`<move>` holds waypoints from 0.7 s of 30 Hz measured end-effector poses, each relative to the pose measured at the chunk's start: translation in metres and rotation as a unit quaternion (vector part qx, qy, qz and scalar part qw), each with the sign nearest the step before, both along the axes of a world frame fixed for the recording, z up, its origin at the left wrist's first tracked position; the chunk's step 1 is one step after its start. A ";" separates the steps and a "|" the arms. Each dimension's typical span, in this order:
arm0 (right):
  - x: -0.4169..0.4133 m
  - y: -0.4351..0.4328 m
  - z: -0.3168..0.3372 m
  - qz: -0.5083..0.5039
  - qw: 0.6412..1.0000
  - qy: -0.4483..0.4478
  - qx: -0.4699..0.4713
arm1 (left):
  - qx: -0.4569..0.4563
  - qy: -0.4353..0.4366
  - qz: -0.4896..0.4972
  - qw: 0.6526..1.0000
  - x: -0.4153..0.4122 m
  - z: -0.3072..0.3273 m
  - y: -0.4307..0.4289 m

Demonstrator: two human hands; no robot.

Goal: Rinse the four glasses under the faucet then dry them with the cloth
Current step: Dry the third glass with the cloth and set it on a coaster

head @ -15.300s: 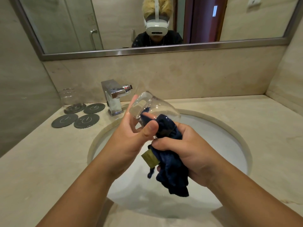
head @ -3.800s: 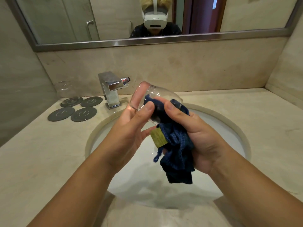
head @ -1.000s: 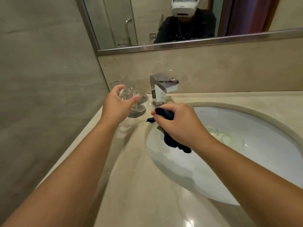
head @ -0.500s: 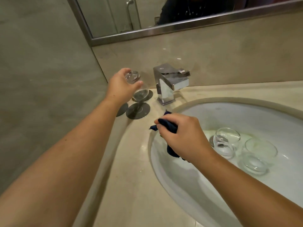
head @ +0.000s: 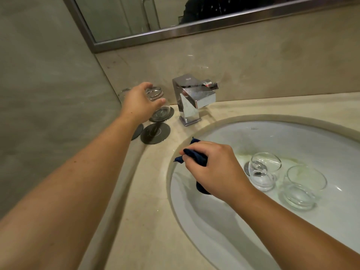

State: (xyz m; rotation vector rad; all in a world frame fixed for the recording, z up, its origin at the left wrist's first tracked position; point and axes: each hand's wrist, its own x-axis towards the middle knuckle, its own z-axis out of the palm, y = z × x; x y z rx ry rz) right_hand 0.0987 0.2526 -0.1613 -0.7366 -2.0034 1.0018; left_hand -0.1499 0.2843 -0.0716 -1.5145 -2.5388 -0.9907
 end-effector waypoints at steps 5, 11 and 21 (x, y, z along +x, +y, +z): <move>0.001 0.001 0.000 0.001 1.000 -0.002 -0.006 | -0.004 -0.001 -0.002 1.000 -0.001 0.000 0.005; 0.000 0.003 -0.003 0.005 1.000 0.003 -0.007 | -0.020 -0.008 -0.003 1.000 -0.002 -0.003 0.011; 0.005 0.002 0.007 -0.009 1.000 0.002 0.018 | 0.025 0.026 -0.010 0.999 0.012 -0.002 -0.018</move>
